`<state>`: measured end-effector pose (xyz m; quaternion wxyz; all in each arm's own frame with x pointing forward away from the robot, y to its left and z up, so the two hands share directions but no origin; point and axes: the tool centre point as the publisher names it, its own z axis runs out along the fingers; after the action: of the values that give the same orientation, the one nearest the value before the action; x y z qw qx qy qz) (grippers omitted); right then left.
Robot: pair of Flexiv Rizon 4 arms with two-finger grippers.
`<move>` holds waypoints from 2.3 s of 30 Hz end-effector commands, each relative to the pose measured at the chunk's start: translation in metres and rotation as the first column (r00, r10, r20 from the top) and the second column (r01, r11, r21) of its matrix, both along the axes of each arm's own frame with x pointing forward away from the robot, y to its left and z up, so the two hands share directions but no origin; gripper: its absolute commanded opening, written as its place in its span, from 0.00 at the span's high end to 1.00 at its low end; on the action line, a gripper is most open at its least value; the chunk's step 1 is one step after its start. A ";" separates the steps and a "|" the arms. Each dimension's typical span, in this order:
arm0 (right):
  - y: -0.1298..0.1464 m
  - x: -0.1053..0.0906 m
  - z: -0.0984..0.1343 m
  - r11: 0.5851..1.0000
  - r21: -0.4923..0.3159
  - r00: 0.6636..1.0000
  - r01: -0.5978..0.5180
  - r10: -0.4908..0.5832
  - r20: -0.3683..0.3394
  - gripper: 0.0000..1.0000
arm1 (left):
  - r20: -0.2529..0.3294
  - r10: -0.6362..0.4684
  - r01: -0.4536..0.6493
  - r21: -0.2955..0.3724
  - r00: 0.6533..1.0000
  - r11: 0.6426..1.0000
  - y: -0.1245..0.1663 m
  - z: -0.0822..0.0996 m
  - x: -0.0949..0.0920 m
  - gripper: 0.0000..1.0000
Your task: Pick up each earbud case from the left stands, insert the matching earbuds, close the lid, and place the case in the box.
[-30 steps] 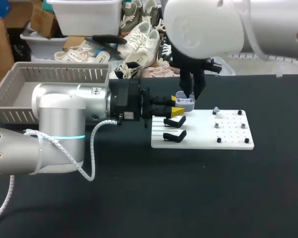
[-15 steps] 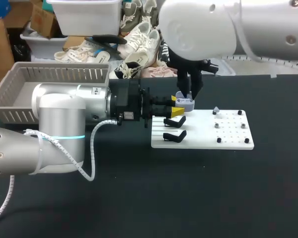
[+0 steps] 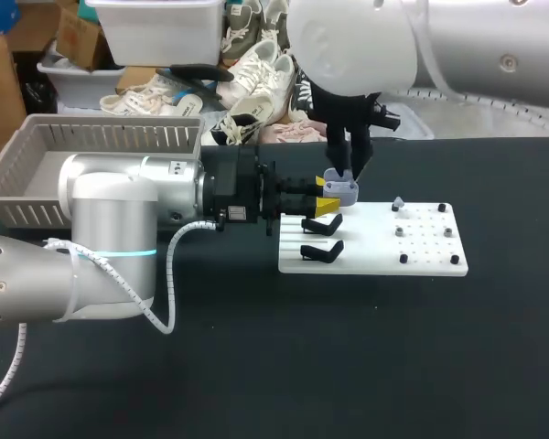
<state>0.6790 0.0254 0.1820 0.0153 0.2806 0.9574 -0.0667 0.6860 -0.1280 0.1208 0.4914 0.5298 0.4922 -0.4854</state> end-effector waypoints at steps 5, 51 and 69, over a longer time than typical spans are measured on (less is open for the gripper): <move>0.005 0.005 0.000 1.000 -0.015 1.000 -0.003 0.003 -0.025 1.00 | 0.001 0.001 -0.001 -0.002 1.000 1.000 0.000 -0.001 0.000 1.00; 0.001 0.001 -0.019 0.998 -0.062 0.998 0.004 -0.008 -0.059 1.00 | 0.001 0.001 -0.001 -0.002 1.000 1.000 0.000 -0.001 0.000 1.00; -0.029 -0.040 0.029 0.996 0.085 0.995 -0.016 0.008 0.099 0.54 | 0.001 0.001 -0.001 -0.002 1.000 1.000 0.000 -0.001 0.000 1.00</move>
<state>0.6709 0.0259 0.2054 0.0059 0.2878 0.9546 -0.0766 0.6862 -0.1280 0.1207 0.4915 0.5296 0.4919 -0.4857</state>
